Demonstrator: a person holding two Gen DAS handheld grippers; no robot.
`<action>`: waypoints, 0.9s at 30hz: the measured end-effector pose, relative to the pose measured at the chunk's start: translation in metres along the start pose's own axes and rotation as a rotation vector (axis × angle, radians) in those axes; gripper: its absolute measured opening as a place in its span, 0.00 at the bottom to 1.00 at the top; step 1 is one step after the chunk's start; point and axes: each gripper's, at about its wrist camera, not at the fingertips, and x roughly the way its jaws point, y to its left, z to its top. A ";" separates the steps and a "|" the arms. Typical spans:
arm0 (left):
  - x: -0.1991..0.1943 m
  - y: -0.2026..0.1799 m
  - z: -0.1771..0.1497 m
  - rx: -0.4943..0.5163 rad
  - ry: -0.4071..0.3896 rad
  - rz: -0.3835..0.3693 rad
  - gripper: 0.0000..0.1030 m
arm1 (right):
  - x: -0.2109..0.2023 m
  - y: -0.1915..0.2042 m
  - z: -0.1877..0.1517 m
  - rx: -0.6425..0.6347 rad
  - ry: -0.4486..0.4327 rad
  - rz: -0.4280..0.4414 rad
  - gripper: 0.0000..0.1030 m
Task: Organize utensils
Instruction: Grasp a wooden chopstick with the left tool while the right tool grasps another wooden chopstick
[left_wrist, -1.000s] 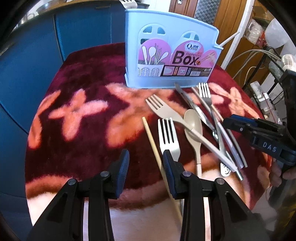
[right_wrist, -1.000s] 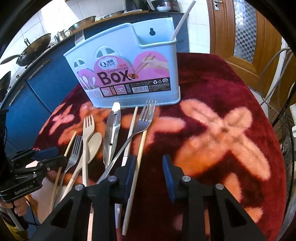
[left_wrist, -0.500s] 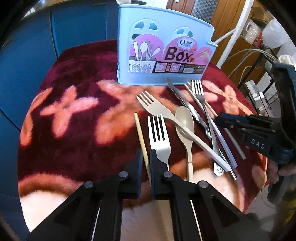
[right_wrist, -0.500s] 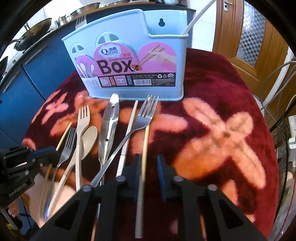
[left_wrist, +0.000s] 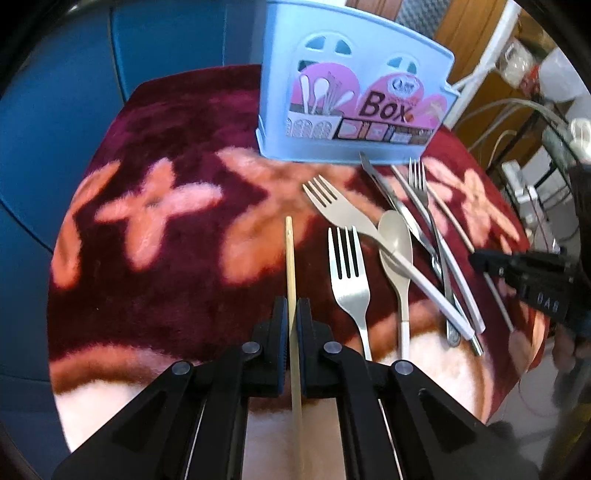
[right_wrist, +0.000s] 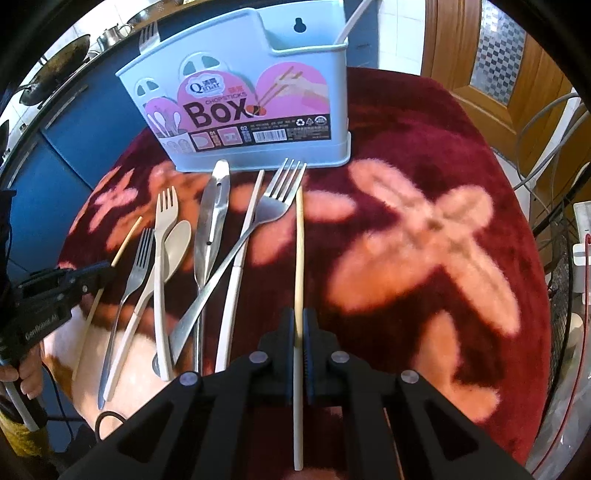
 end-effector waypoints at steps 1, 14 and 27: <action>0.000 0.000 0.000 0.005 0.011 0.001 0.04 | 0.001 0.001 0.002 -0.004 0.004 -0.001 0.07; 0.012 0.002 0.020 0.042 0.119 -0.039 0.05 | 0.022 -0.007 0.039 0.002 0.103 0.054 0.10; 0.008 0.013 0.026 -0.033 0.094 -0.153 0.02 | 0.016 -0.010 0.034 -0.010 0.044 0.088 0.06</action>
